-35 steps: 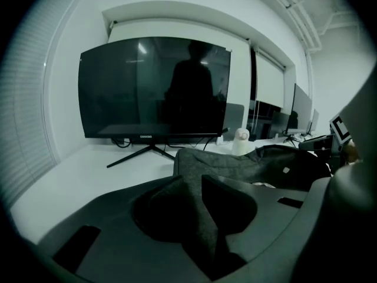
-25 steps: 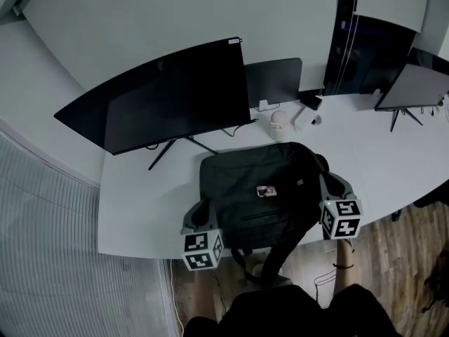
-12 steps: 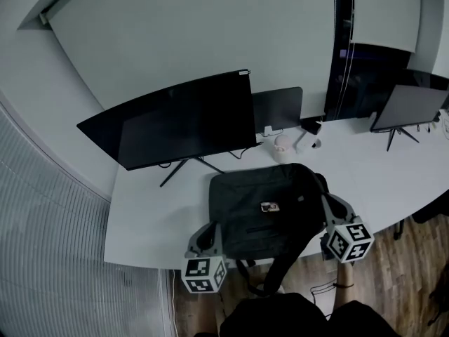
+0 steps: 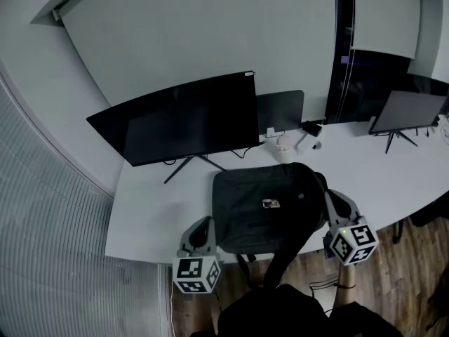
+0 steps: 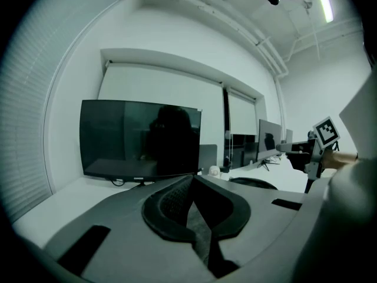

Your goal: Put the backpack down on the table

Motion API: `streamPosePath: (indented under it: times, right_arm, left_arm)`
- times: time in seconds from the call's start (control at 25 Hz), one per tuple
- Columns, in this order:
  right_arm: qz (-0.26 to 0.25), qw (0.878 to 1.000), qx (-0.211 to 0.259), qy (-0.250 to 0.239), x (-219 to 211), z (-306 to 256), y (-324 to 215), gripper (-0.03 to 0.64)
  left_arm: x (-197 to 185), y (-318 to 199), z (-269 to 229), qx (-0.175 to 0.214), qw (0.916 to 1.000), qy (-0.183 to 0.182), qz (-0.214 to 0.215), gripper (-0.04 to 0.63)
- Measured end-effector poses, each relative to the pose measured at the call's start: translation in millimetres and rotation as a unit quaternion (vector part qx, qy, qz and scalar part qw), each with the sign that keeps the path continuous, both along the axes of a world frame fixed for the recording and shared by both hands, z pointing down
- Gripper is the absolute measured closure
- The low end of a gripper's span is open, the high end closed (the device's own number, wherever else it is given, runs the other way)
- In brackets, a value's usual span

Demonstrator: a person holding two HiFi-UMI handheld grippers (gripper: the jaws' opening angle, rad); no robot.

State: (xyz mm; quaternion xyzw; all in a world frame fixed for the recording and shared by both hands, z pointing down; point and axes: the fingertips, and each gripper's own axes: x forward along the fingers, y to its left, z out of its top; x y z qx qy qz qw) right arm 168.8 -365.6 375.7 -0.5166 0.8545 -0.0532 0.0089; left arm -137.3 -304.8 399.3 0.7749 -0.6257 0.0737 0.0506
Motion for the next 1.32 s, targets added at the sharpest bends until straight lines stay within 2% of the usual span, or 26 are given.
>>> streamPosePath:
  times: [0.4, 0.76, 1.32]
  right_arm:
    - [0.005, 1.000, 0.021, 0.017, 8.2, -19.6, 10.0, 0.604]
    - [0.012, 0.999, 0.030, 0.006, 18.3, -19.2, 19.3, 0.604]
    - [0.022, 0.999, 0.031, 0.017, 27.1, -12.7, 25.7, 0.604]
  left_arm:
    - [-7.2, 6.2, -18.8, 0.029, 0.9995, 0.000, -0.009, 0.580]
    - [-11.2, 8.4, -19.3, 0.027, 0.9995, -0.007, -0.011, 0.580]
    - [-15.1, 12.7, -10.2, 0.016, 0.9997, -0.008, -0.019, 0.579]
